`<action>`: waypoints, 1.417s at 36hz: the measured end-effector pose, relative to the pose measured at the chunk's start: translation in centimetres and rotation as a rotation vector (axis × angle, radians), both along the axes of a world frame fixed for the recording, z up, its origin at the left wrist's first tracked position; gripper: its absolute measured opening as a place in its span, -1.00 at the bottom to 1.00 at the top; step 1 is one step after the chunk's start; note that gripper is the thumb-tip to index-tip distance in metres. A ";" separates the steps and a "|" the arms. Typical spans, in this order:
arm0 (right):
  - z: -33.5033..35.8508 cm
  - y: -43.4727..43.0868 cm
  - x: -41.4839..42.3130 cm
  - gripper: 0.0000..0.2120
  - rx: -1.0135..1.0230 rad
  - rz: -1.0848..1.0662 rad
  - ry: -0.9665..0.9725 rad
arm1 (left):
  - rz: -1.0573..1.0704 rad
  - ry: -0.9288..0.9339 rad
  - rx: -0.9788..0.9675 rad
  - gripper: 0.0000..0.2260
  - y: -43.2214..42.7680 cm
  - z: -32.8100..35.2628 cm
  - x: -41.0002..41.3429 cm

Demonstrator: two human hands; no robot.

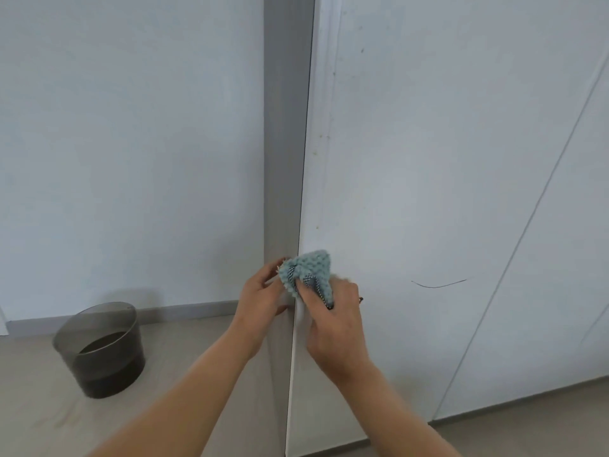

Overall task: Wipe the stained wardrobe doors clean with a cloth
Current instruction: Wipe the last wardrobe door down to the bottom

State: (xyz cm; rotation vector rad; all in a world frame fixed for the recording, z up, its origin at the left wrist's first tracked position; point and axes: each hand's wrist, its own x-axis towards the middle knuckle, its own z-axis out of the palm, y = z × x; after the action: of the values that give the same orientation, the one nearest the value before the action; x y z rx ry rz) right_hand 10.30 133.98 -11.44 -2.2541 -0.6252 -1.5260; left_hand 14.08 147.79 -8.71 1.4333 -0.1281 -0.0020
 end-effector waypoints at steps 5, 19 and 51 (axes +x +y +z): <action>6.0 -3.7 0.2 -0.45 0.520 -0.007 0.026 | 0.031 0.071 -0.012 -0.73 0.1 -0.2 0.2; 7.5 -1.5 0.1 -0.55 -0.249 -0.007 0.070 | 0.020 0.025 -0.049 -0.73 -0.1 2.0 -0.9; 30.7 -5.6 1.6 -0.41 0.459 -0.086 -0.148 | -0.200 -0.067 -0.044 -0.09 0.4 13.1 2.0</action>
State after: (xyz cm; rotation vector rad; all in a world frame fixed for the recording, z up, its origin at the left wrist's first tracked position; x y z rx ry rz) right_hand 11.94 128.43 19.22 -1.8535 -0.1864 -1.6846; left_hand 16.12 148.22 4.38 1.3719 -0.3239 -0.1147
